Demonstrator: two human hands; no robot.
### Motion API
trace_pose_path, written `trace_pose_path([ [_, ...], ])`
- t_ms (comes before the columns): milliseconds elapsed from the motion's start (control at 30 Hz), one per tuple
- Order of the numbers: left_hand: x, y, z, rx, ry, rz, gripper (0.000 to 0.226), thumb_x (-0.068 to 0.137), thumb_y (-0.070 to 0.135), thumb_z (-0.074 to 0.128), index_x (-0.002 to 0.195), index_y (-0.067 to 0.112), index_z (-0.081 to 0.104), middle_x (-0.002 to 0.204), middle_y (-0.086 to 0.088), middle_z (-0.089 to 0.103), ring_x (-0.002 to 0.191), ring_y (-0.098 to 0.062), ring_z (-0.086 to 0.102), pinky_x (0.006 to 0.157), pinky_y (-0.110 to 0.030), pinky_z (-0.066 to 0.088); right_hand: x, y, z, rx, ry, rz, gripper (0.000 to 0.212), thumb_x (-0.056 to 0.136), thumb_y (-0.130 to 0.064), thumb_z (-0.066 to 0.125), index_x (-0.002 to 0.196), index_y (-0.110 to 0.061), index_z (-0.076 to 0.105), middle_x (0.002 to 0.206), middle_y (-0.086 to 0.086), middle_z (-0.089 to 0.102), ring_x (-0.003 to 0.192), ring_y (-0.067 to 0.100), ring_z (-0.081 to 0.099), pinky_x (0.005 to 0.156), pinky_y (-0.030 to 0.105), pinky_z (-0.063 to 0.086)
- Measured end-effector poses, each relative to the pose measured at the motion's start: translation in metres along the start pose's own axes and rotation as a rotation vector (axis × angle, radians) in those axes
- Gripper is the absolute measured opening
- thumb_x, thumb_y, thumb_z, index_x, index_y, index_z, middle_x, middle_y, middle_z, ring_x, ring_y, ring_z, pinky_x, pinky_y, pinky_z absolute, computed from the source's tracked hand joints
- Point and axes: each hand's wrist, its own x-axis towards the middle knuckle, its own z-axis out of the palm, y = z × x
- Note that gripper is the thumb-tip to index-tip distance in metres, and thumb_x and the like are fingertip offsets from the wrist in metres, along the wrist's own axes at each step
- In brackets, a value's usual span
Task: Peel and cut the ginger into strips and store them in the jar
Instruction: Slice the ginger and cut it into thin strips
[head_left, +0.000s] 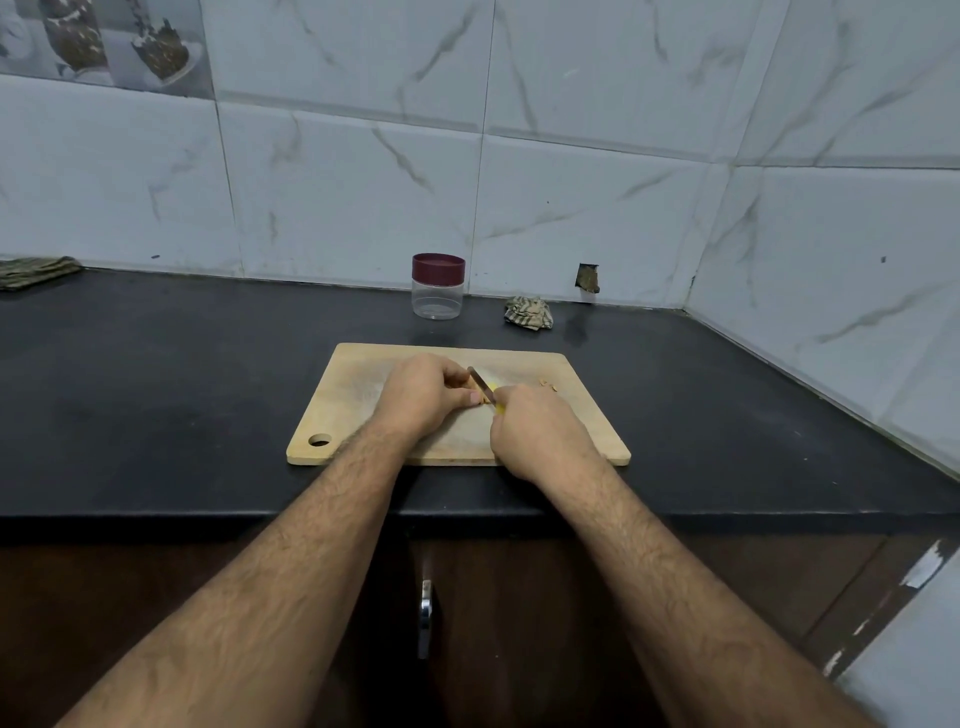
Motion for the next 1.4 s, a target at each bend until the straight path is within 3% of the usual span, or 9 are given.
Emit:
trace_pose_path([
  [200,0.000,0.000,0.000,0.014,-0.001,-0.002,0.029,0.082,0.031,0.078,0.107,0.017,0.076,0.105,0.001,0.073,0.097,-0.016,0.063,0.084,-0.031,0.047,0.004,0.002,-0.001,-0.006,-0.019,-0.006,0.039,0.092,-0.010,0.043,0.124,-0.022,0.061,0.111,0.005,0.064,0.087,0.021,0.046,0.070,0.030,0.039],
  [400,0.001,-0.001,0.001,0.001,-0.014,-0.009,0.024,0.083,0.029,0.077,0.105,0.018,0.077,0.103,0.003,0.073,0.095,-0.014,0.064,0.083,-0.030,0.047,0.006,0.004,0.000,0.010,-0.029,-0.006,0.039,0.092,-0.011,0.043,0.125,-0.023,0.062,0.110,0.004,0.065,0.095,0.024,0.055,0.070,0.030,0.040],
  [633,0.000,0.000,0.001,-0.016,0.002,-0.008,0.022,0.083,0.027,0.078,0.102,0.017,0.077,0.101,0.005,0.073,0.092,-0.010,0.062,0.082,-0.026,0.046,0.019,-0.005,-0.003,0.016,-0.093,0.010,0.029,0.092,-0.011,0.046,0.114,-0.017,0.065,0.101,0.005,0.064,0.085,0.023,0.054,0.066,0.028,0.042],
  [1000,0.001,-0.003,0.002,-0.015,-0.010,0.012,0.027,0.083,0.028,0.077,0.109,0.018,0.075,0.107,0.005,0.072,0.096,-0.007,0.061,0.082,-0.022,0.043,0.005,-0.003,-0.012,0.072,-0.150,0.058,0.036,0.087,-0.006,0.044,0.114,-0.015,0.065,0.090,0.002,0.058,0.076,0.020,0.054,0.055,0.027,0.038],
  [1233,0.004,-0.008,0.003,-0.018,-0.027,0.008,0.035,0.083,0.029,0.078,0.115,0.017,0.073,0.113,0.003,0.072,0.104,-0.008,0.063,0.089,-0.019,0.042,-0.014,-0.002,-0.014,0.048,-0.153,0.072,0.040,0.088,-0.006,0.044,0.122,-0.017,0.061,0.102,0.004,0.059,0.089,0.025,0.056,0.070,0.032,0.047],
  [1400,0.005,-0.009,0.003,-0.029,-0.022,0.011,0.034,0.082,0.028,0.078,0.114,0.018,0.073,0.111,0.005,0.072,0.096,-0.004,0.060,0.085,-0.017,0.041,-0.026,0.003,-0.017,0.036,-0.151,0.071,0.040,0.089,-0.007,0.044,0.124,-0.020,0.060,0.105,0.003,0.061,0.094,0.022,0.058,0.081,0.037,0.053],
])
